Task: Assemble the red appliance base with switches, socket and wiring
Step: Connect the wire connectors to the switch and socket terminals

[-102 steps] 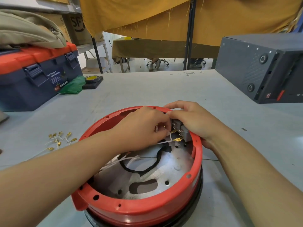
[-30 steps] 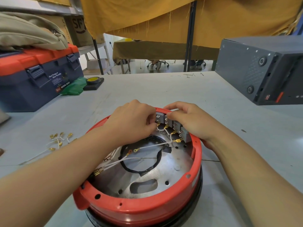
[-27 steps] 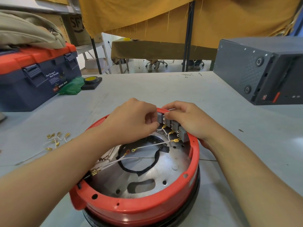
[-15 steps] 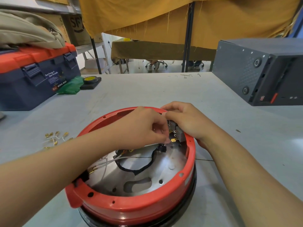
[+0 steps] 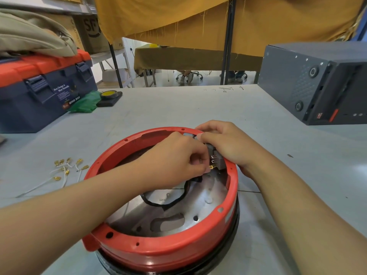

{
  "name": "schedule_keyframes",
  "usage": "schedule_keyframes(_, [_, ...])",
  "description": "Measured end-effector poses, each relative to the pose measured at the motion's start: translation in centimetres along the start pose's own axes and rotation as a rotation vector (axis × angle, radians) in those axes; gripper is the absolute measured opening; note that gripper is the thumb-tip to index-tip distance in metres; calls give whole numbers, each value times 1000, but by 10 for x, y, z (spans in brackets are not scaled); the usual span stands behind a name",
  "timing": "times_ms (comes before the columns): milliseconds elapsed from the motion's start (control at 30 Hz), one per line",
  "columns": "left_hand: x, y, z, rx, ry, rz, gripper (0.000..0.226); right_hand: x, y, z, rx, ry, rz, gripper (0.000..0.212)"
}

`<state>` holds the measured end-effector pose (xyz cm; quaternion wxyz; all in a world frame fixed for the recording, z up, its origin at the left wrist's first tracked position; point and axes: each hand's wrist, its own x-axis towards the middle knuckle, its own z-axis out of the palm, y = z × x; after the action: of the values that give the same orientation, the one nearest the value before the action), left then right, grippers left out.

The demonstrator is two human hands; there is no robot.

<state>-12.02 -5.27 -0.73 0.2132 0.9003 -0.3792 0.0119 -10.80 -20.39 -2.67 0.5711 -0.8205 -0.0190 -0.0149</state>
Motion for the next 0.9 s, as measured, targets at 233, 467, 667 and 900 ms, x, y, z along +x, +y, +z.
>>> schedule_keyframes(233, [0,-2,-2,46,-25,27,9,1,1,0,-2,0,-4,19])
schedule_keyframes(467, [0,-1,0,69,-18,24,9,1,2,0,-3,0,-5,19])
schedule_keyframes(667, [1,-1,1,87,-11,31,9,1,1,0,1,-2,-5,19])
schedule_keyframes(900, [0,0,1,99,-25,56,11,0,1,-1,4,-6,-3,20])
